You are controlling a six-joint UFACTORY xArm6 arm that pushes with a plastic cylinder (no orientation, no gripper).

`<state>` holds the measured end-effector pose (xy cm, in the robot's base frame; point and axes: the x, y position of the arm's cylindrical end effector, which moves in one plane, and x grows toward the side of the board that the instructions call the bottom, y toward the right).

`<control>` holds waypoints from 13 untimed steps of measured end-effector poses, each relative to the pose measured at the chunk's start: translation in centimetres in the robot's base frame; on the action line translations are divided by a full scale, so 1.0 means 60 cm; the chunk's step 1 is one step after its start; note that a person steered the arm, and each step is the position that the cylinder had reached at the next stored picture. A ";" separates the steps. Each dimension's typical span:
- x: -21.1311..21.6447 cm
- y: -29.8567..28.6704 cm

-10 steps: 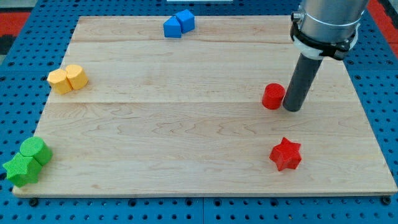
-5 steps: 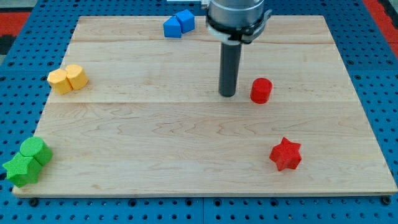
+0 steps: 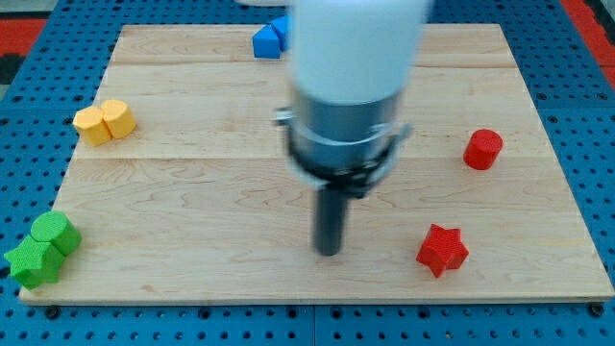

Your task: Place the red blocks at the right center of the board

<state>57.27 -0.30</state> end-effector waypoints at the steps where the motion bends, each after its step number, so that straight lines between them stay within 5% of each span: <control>1: 0.071 0.077; 3: -0.015 0.259; 4: 0.005 0.217; 9: 0.024 0.385; 11: -0.149 0.252; 13: -0.088 0.135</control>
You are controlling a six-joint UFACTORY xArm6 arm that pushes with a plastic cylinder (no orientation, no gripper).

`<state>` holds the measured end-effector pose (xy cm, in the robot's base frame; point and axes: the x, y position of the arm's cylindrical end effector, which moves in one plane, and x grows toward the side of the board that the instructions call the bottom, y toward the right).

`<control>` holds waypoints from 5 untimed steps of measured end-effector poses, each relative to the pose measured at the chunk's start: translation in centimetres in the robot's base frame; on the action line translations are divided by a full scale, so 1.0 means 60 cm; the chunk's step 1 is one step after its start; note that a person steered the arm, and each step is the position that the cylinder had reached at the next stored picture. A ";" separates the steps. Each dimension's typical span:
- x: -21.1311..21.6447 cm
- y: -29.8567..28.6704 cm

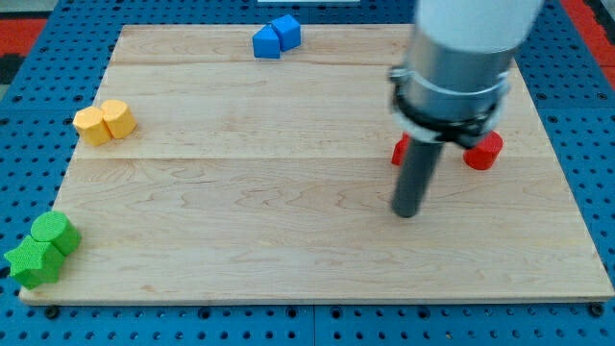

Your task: Place the red blocks at the right center of the board

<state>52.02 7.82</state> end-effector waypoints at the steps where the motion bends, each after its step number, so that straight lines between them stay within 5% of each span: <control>1: -0.073 -0.055; 3: -0.130 0.032; 5: -0.131 -0.128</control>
